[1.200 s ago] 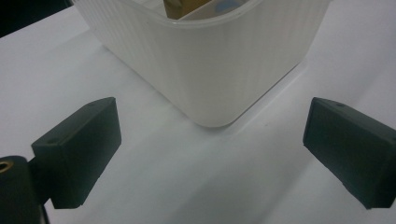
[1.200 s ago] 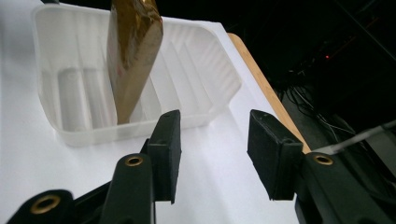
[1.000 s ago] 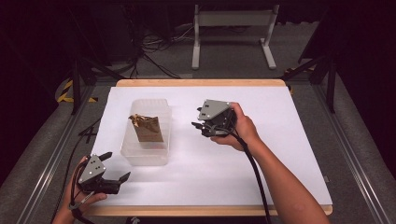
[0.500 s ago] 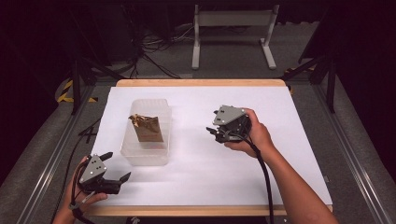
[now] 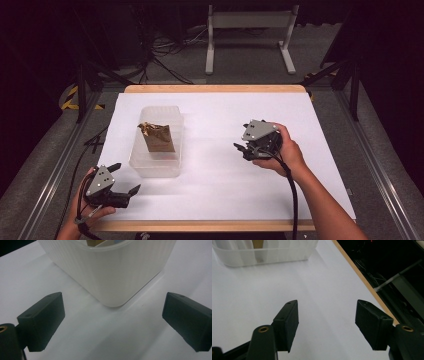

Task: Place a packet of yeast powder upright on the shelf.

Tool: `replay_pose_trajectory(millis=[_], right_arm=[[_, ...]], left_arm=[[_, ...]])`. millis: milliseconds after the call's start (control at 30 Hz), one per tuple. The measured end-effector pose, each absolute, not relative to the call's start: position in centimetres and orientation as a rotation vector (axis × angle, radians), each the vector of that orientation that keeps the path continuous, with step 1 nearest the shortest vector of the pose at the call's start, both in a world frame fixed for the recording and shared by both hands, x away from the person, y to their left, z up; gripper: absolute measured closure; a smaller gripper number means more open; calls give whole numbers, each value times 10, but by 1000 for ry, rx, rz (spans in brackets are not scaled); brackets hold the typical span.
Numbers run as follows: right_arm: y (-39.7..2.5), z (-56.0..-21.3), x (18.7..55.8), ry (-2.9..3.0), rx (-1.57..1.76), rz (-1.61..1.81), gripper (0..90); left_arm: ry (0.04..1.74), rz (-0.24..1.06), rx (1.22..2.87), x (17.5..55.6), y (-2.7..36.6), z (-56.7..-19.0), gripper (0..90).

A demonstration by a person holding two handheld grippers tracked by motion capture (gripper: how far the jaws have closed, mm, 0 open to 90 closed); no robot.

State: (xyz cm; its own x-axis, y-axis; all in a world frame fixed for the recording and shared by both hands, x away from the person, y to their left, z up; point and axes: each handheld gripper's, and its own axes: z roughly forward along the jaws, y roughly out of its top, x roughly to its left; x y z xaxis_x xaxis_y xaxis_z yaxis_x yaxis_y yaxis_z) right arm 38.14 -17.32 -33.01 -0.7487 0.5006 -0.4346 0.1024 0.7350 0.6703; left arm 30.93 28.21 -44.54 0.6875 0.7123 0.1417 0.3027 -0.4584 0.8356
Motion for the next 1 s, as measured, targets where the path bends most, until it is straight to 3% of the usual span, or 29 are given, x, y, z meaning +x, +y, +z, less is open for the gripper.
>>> replay_pose_trajectory(millis=[1000], right_arm=[[-243,-377,356,2283,630,815,246]], left_arm=[[779,611,2058,310,281,-446,54]])
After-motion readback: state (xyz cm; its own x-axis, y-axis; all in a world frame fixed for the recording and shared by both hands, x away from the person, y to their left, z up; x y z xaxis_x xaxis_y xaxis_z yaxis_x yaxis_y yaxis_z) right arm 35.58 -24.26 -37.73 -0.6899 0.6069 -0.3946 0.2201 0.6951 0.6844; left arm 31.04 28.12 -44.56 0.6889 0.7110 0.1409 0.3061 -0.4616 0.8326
